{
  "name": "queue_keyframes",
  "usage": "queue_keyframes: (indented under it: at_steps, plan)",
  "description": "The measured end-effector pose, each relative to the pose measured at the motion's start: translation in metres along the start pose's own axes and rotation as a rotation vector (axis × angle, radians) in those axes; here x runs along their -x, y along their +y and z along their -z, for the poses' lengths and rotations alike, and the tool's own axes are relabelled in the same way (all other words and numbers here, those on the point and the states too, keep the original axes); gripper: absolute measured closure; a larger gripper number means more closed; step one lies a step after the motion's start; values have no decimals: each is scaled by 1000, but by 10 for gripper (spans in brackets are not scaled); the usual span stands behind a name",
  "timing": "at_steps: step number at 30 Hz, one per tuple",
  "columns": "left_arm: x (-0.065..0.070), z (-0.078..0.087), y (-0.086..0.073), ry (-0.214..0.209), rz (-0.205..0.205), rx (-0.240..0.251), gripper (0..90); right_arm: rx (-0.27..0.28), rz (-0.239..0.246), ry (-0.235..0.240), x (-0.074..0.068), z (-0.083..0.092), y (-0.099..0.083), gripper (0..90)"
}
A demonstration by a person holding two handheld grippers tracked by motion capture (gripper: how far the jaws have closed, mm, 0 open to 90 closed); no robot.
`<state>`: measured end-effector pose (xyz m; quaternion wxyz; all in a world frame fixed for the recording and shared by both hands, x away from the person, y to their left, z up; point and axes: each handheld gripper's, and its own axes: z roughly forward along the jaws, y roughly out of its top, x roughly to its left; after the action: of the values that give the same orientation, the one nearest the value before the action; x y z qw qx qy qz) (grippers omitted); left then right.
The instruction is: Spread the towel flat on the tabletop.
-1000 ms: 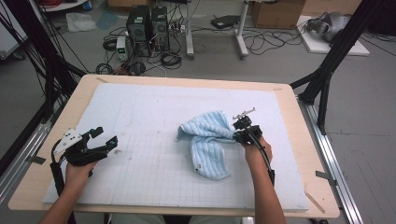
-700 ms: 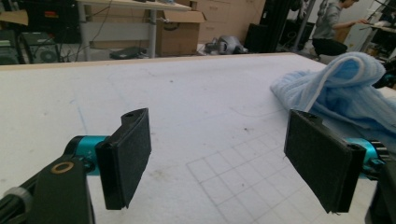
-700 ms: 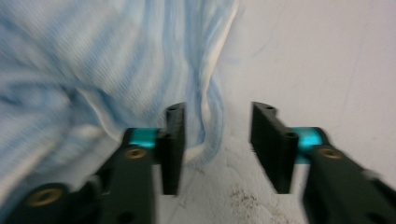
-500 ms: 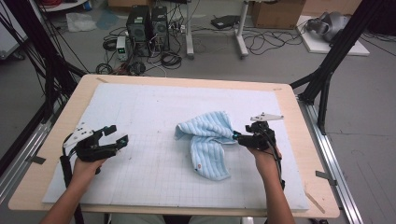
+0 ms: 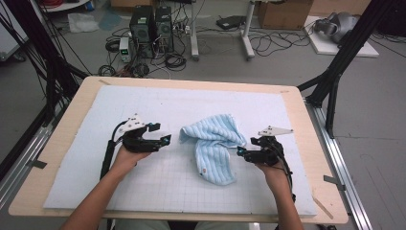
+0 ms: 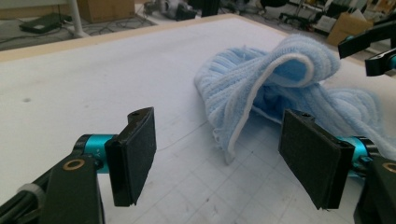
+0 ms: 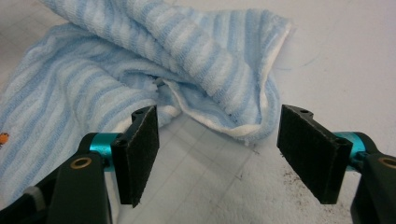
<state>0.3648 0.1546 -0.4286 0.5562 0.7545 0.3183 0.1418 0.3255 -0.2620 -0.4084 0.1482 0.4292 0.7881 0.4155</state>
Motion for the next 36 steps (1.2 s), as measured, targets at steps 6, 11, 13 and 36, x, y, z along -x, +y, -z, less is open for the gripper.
queue_keyframes:
  at_steps: [6, 11, 13, 36]
  plan:
    - [5, -35, -1, -5, -11, -87, 282, 5, -3, 7, 1, 0, 0, 285]
    - [7, -52, -3, 1, -51, -146, 480, 17, -10, 13, 2, 1, -1, 286]
    - [8, -54, -2, 9, -87, -153, 686, 19, -13, 17, 2, 1, -1, 286]
    - [-89, -46, 44, 371, 31, -61, 873, 29, -42, 30, 2, -1, -5, 287]
